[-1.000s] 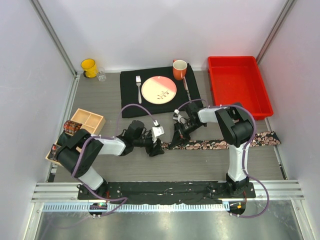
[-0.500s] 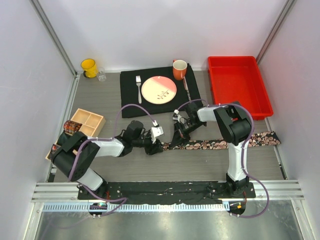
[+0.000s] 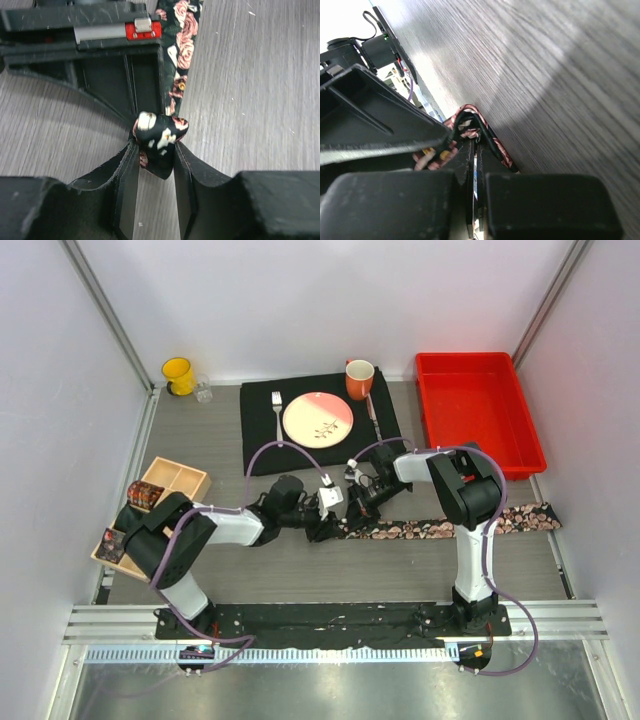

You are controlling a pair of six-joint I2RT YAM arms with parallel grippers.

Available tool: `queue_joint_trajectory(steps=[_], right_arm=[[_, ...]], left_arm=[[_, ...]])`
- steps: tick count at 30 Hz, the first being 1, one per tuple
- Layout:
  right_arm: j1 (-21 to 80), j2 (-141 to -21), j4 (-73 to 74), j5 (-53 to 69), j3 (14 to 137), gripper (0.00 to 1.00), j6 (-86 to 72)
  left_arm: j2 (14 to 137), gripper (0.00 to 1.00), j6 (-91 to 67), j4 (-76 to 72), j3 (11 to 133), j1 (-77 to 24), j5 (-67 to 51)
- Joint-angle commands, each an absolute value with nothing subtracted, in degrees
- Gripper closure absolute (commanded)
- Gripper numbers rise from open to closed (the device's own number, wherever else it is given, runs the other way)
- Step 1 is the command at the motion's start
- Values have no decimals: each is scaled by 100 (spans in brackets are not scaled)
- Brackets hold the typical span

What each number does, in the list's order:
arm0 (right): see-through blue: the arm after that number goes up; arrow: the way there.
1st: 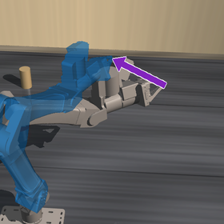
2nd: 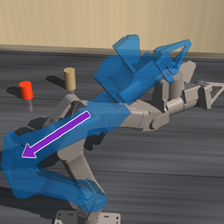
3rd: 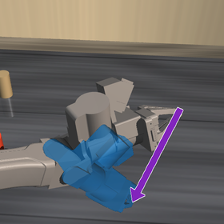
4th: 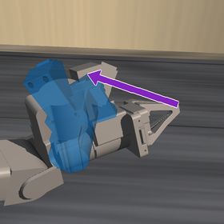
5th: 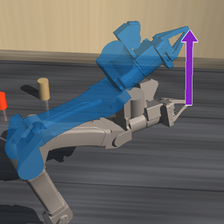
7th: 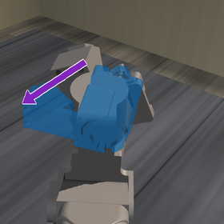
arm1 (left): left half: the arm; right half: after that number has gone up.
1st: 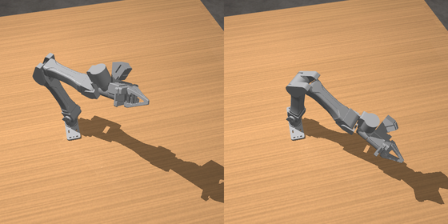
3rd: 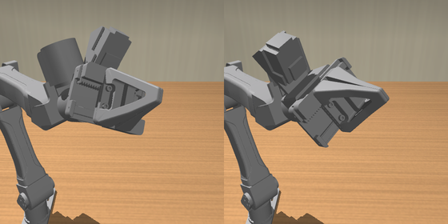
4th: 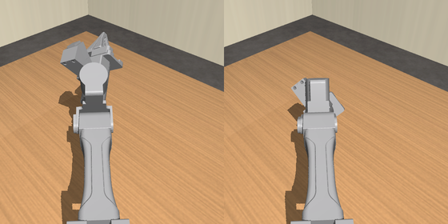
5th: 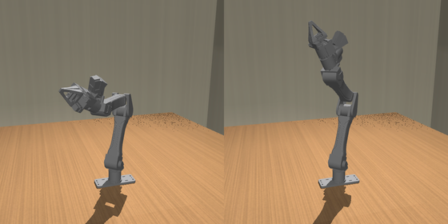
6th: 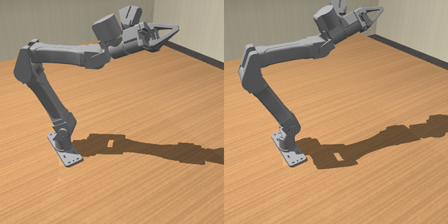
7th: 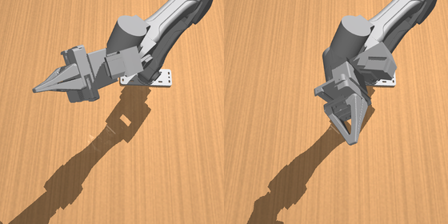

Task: Roll the ties
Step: Roll the tie at the center of the board.

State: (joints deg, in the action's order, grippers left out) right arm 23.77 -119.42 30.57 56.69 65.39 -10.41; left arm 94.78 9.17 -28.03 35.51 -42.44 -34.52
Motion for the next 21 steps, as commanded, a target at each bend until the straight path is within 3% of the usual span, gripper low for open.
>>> queue_joint_trajectory(steps=[1,12,21], right_arm=[[2356,-12182,2936,4975,6644,99,-905],[2347,-12041,2971,5010,6697,99,-870],[2347,-12182,3155,5080,6794,99,-493]], left_arm=[[9799,66,914,-3191,3823,-4351,-3481],[10143,66,1591,-1794,4096,-4351,-3305],[9545,48,1635,-1292,4131,-4289,-3920]])
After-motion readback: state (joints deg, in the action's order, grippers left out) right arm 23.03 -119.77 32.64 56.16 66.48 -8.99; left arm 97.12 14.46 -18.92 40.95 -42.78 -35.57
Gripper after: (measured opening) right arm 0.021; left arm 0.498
